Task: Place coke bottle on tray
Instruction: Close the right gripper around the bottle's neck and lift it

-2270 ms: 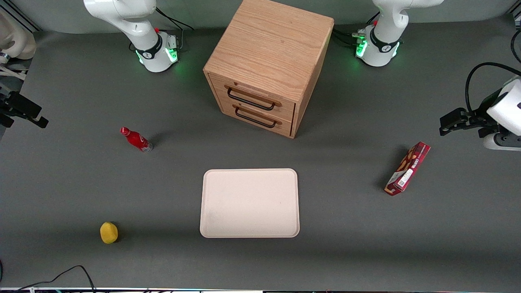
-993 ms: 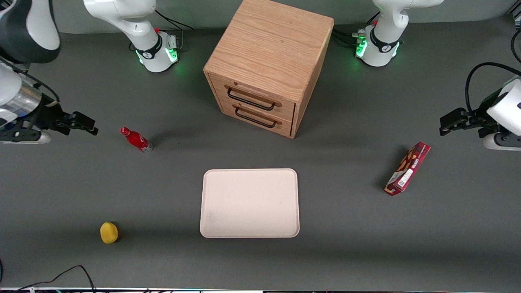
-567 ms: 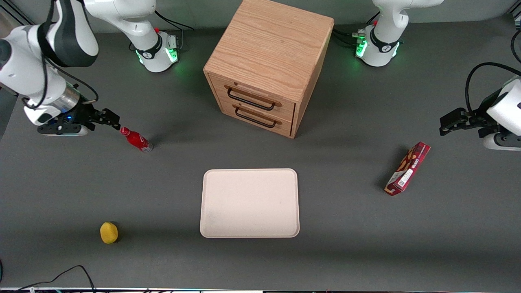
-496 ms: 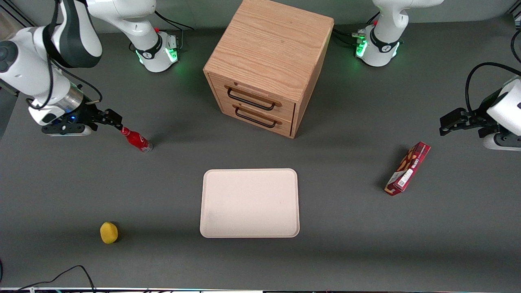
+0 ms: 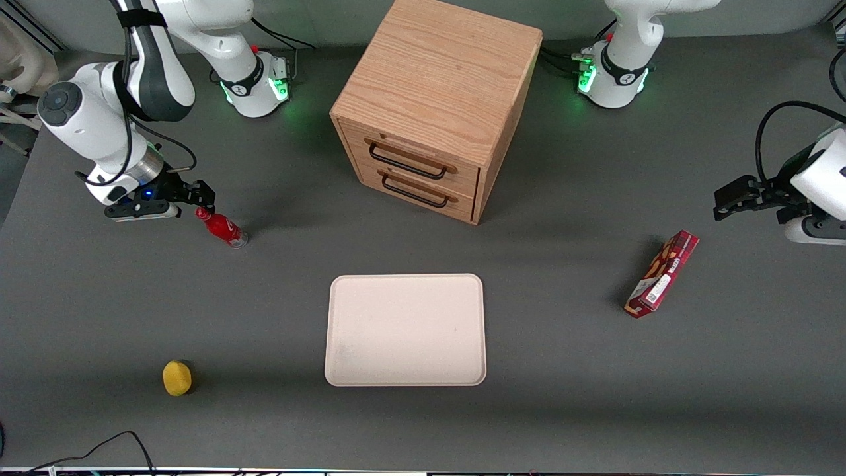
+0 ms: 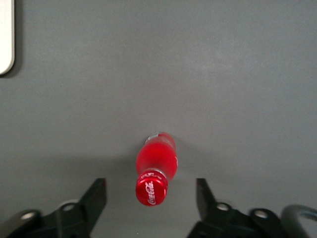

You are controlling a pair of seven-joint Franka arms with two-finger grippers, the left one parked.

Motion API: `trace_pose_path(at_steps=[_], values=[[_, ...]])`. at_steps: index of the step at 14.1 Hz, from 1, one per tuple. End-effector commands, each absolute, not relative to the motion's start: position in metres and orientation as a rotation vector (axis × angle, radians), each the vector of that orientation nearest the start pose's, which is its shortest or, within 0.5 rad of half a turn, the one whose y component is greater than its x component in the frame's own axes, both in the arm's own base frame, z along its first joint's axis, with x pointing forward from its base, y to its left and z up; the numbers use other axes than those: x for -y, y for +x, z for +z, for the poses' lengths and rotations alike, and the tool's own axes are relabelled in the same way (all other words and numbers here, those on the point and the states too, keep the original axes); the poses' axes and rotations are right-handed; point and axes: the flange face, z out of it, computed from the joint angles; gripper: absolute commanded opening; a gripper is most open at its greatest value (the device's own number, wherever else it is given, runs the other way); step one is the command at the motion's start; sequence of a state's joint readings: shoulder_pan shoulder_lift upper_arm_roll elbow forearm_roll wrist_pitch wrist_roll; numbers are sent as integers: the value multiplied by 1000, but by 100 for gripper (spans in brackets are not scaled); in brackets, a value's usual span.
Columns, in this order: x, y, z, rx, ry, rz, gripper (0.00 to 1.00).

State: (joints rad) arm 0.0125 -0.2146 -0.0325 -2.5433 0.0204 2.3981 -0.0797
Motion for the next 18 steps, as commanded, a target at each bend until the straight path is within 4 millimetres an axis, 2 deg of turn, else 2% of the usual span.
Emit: trace_pose_path(at_steps=[1, 3, 6, 7, 9, 11, 12, 15, 17, 18], values=[[11, 440, 356, 111, -3128, -136, 65], [11, 441, 351, 106, -3128, -138, 59], [11, 438, 338, 105, -3129, -157, 59], [11, 437, 336, 105, -3129, -171, 57], [11, 438, 330, 107, -3130, -164, 40], [11, 438, 330, 107, -3130, -164, 11], [11, 437, 330, 110, -3130, -155, 0], [-1, 444, 343, 127, -3129, -193, 0], [-25, 453, 358, 125, -3133, -193, 0], [-38, 464, 373, 121, -3135, -168, 0]])
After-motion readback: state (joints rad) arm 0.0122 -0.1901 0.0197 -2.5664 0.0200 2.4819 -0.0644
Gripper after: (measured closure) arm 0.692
